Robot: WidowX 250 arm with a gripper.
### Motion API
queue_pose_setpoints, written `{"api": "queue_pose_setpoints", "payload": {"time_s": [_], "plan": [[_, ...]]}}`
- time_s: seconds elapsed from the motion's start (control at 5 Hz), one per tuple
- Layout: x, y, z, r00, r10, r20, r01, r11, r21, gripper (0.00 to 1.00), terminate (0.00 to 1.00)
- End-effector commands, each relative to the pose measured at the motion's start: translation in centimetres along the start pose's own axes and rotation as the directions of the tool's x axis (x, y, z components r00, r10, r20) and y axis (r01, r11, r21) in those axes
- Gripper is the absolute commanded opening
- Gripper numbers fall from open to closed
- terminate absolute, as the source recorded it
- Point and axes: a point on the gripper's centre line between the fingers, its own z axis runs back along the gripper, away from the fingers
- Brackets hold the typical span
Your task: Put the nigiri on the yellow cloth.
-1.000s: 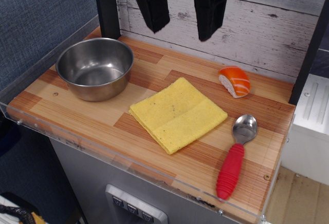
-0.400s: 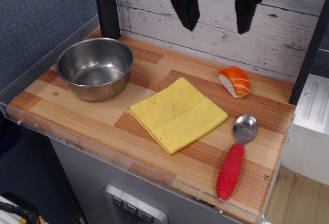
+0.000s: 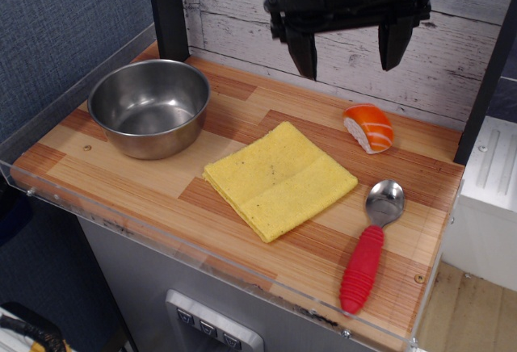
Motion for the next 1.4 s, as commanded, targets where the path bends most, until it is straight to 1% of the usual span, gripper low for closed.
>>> {"api": "queue_pose_setpoints", "payload": {"time_s": [0.0, 0.2, 0.4, 0.6, 1.0, 1.2], "plan": [[1.6, -0.8, -2.8, 0.965, 0.253, 0.067, -0.245, 0.964, -0.107, 1.00, 0.00], [2.1, -0.6, -4.8, 0.953, 0.292, 0.081, -0.282, 0.952, -0.121, 1.00, 0.00], [2.2, -0.2, -6.6, 0.945, 0.309, 0.110, -0.297, 0.948, -0.118, 1.00, 0.00], [2.5, -0.2, -8.0, 0.948, 0.307, 0.082, -0.301, 0.950, -0.082, 1.00, 0.00], [2.9, -1.7, -10.3, 0.950, 0.312, 0.005, -0.312, 0.950, 0.002, 1.00, 0.00], [3.5, -2.4, -10.9, 0.946, 0.325, 0.015, -0.325, 0.946, -0.021, 1.00, 0.00]]}}
